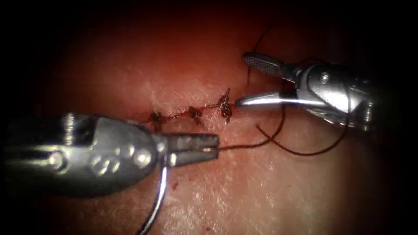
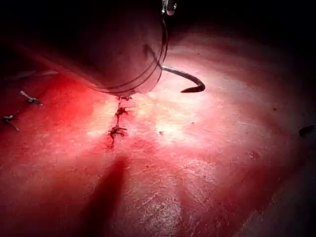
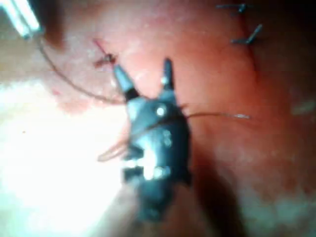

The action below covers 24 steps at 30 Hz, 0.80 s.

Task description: Wound Closure

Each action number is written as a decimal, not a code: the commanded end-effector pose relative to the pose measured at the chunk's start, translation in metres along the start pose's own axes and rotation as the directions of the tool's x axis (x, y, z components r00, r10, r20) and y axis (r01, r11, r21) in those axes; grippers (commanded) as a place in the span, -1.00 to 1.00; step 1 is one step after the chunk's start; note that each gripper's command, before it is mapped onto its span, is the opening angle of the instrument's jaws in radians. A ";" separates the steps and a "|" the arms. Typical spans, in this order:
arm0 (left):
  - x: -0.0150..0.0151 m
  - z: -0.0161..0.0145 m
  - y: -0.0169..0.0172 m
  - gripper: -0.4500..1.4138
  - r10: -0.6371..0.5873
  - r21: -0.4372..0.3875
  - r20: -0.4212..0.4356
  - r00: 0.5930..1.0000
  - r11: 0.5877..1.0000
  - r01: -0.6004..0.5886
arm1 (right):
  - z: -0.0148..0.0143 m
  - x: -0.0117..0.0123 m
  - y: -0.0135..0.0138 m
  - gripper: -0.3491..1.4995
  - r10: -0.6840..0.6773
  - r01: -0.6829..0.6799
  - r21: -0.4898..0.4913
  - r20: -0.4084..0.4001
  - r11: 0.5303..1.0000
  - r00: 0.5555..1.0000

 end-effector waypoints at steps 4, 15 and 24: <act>0.0002 0.0009 -0.0042 -1.00 -0.018 0.032 -0.035 0.999 0.999 0.019 | 0.0012 -0.0013 -0.0014 0.56 -0.009 0.008 0.045 0.019 0.999 1.000; -0.0043 0.0083 -0.0117 -1.00 -0.013 0.062 -0.061 0.998 0.998 0.016 | 0.0020 -0.0006 -0.0036 0.54 -0.011 0.011 0.127 -0.001 0.992 1.000; -0.0096 0.0130 -0.0108 -1.00 0.012 0.003 -0.045 0.999 1.000 -0.011 | 0.0023 -0.0001 -0.0044 0.54 -0.015 0.019 0.175 -0.024 0.984 1.000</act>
